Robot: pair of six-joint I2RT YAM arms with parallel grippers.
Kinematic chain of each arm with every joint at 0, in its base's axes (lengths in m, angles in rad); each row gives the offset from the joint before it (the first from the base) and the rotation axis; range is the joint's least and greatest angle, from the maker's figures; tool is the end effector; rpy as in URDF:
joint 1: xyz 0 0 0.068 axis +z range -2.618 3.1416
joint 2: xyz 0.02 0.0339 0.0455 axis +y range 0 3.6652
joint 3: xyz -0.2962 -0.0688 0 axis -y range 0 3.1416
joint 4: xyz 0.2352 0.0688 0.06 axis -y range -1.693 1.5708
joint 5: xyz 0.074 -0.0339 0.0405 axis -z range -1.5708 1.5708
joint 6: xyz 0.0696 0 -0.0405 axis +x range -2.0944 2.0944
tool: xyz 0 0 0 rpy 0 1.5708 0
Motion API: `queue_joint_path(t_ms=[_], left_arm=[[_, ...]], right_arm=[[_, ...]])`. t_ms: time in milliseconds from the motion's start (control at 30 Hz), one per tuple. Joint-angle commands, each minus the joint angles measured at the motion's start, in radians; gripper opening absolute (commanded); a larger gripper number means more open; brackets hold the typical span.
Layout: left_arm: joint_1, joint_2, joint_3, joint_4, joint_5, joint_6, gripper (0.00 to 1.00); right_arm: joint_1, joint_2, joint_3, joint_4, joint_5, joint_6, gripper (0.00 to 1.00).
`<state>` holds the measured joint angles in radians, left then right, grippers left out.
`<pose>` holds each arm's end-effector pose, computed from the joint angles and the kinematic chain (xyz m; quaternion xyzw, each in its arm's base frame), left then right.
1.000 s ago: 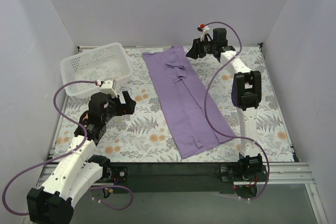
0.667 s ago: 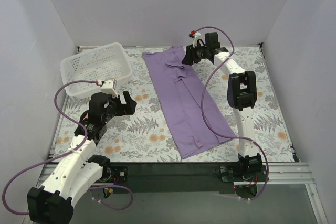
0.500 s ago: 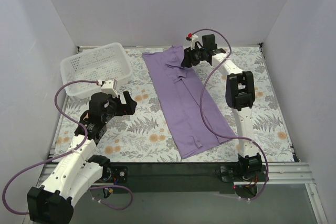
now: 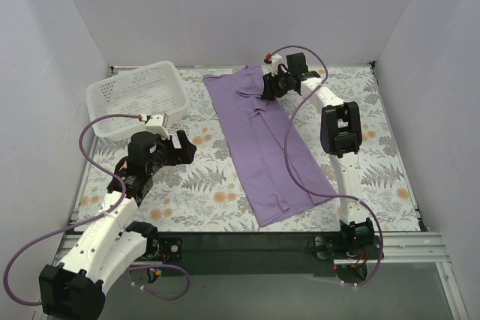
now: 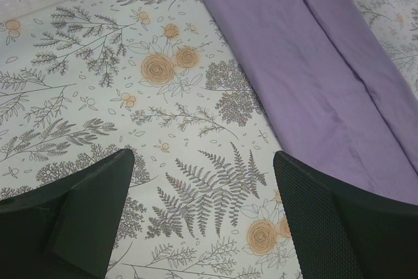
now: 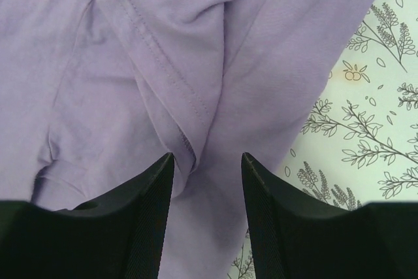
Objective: Fold and stack the t-shirts
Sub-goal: Fold the tshirt
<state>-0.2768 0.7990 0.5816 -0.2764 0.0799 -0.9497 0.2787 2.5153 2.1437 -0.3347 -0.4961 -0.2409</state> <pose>0.1738 -0.0552 0.2657 -0.2639 0.8165 -0.3230 0.3993 0.5714 0.1980 0.1699 -0.3255 0.8243 0.2306 0.4018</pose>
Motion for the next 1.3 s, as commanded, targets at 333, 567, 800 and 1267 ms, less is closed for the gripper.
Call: queue_joint_path(t_ms=[333,567,800,1267], left_arm=[[0.004,0.003,0.011,0.014,0.014,0.002,0.87],[0.004,0.003,0.011,0.014,0.015,0.002,0.87],[0.004,0.000,0.012,0.013,0.017,0.002,0.87],[0.004,0.003,0.011,0.014,0.020,0.003,0.87]], right_arm=[[0.028,0.037,0.100,-0.004,0.034,-0.037,0.45],[0.028,0.025,0.079,-0.003,0.042,-0.051,0.22],[0.020,0.007,0.065,-0.001,0.076,-0.052,0.12],[0.089,-0.050,0.082,0.005,0.080,-0.107,0.48]])
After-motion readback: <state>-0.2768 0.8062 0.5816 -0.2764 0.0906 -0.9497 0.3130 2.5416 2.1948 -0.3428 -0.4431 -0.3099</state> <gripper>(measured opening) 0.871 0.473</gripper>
